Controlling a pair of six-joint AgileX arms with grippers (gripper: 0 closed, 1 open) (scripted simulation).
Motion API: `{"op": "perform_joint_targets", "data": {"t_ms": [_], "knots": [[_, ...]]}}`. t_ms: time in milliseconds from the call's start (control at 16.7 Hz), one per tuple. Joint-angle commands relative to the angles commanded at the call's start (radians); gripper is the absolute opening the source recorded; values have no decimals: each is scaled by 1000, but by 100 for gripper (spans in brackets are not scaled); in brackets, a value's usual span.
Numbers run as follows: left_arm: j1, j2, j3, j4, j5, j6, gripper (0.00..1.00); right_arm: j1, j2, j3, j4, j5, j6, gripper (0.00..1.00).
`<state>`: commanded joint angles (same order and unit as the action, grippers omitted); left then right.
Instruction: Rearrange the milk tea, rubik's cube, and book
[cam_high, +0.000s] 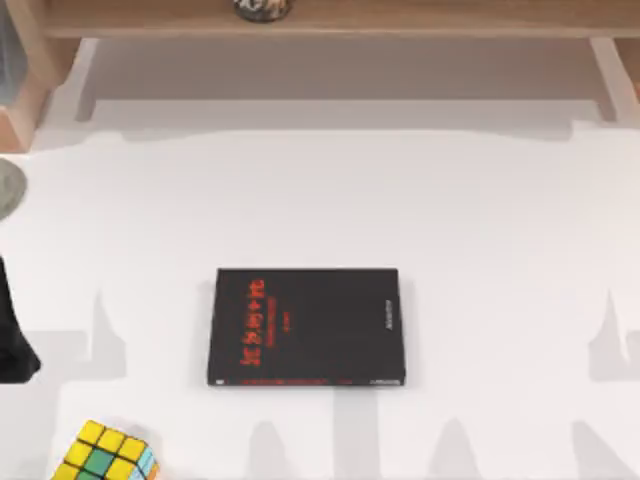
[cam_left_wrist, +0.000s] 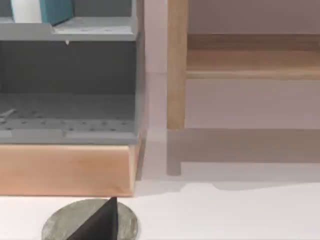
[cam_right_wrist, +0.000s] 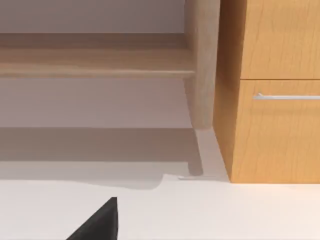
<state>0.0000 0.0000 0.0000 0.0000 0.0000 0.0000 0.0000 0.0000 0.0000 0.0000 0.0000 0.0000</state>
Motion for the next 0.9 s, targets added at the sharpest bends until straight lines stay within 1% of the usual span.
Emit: {"op": "perform_joint_targets", "data": {"t_ms": [240,420,660,900], "knots": [[-13,32,27,18,-11,0,100,0,0,0,0,0,0,100],[-60,159,130,88,-54,1,100,0,0,0,0,0,0,100],[-158,476,342,232,-144,2,100,0,0,0,0,0,0,100],[-274,930,593,402,-249,3,100,0,0,0,0,0,0,100]]}}
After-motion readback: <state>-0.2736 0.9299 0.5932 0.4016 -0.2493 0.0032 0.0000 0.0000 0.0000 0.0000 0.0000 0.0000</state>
